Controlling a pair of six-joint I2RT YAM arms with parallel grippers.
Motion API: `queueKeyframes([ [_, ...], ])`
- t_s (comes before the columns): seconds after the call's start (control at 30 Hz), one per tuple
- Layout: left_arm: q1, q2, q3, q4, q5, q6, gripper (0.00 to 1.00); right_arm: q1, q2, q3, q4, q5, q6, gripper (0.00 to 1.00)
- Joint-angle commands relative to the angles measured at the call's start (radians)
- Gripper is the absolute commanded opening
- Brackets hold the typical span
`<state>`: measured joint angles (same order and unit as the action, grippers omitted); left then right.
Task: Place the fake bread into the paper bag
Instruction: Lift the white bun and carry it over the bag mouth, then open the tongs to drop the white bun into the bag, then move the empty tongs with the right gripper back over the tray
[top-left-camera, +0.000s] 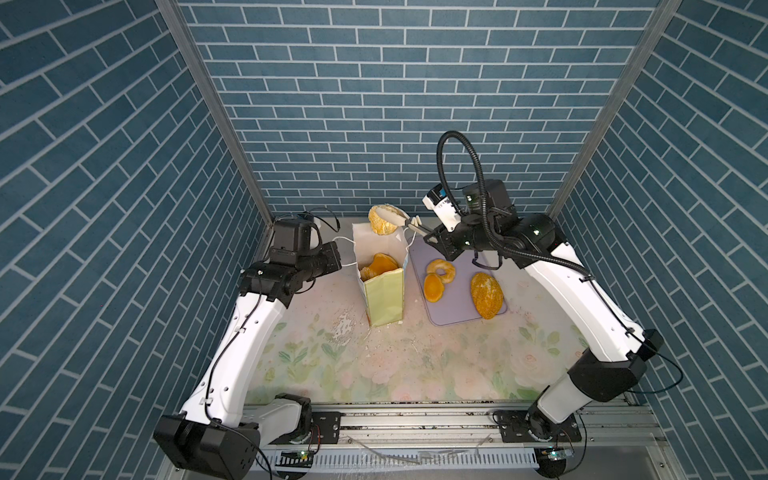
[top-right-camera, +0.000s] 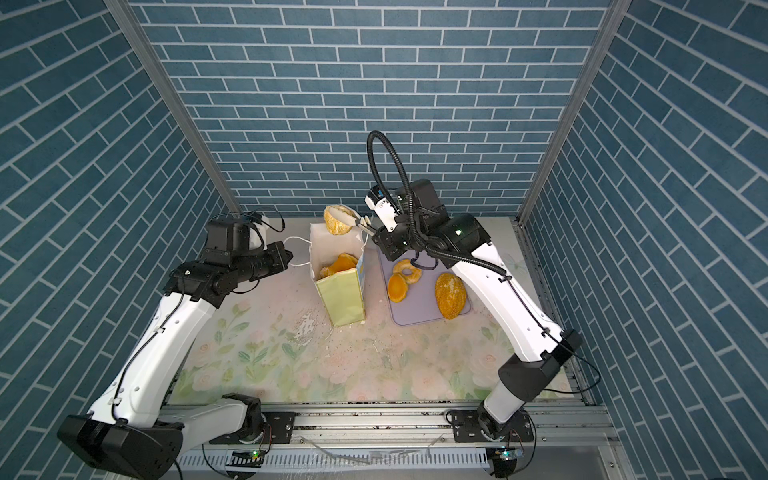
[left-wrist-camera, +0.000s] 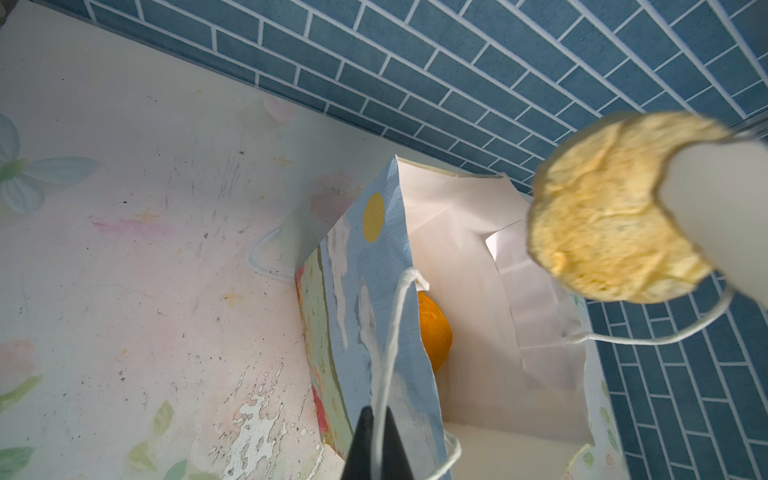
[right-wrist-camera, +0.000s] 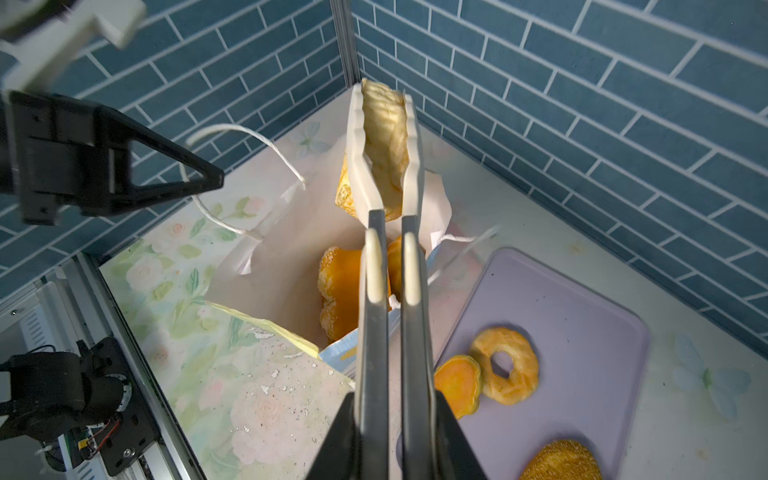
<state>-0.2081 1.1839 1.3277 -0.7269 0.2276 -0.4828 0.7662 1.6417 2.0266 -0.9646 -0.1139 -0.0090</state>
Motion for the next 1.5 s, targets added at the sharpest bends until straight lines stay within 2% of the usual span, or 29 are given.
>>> queueKeyframes([
  [0.0,-0.004,-0.010,-0.013,0.004,-0.008,-0.003,0.00,0.017,0.013,0.033,0.003,0.007,-0.040,0.15],
  [0.17,-0.006,-0.012,-0.010,0.008,-0.008,-0.006,0.00,0.039,0.057,0.041,-0.031,0.087,-0.052,0.17],
  [0.37,-0.006,-0.008,-0.004,0.004,-0.009,0.000,0.00,0.043,0.090,0.074,-0.066,0.136,-0.051,0.37],
  [0.53,-0.007,-0.006,0.001,0.004,-0.005,0.000,0.00,0.045,0.097,0.114,-0.067,0.143,-0.042,0.45],
  [0.87,-0.006,-0.012,-0.005,0.006,-0.005,0.001,0.00,0.041,0.040,0.157,-0.067,0.219,-0.020,0.46],
  [1.1,-0.006,-0.010,-0.004,0.012,0.001,0.002,0.00,0.021,-0.036,0.142,-0.046,0.417,0.005,0.46],
  [1.23,-0.006,-0.011,-0.003,0.014,0.003,0.002,0.00,-0.037,-0.090,0.096,-0.042,0.487,0.063,0.46],
  [1.47,-0.006,-0.016,0.000,0.008,0.001,0.004,0.00,-0.191,-0.181,-0.045,-0.067,0.499,0.196,0.46],
])
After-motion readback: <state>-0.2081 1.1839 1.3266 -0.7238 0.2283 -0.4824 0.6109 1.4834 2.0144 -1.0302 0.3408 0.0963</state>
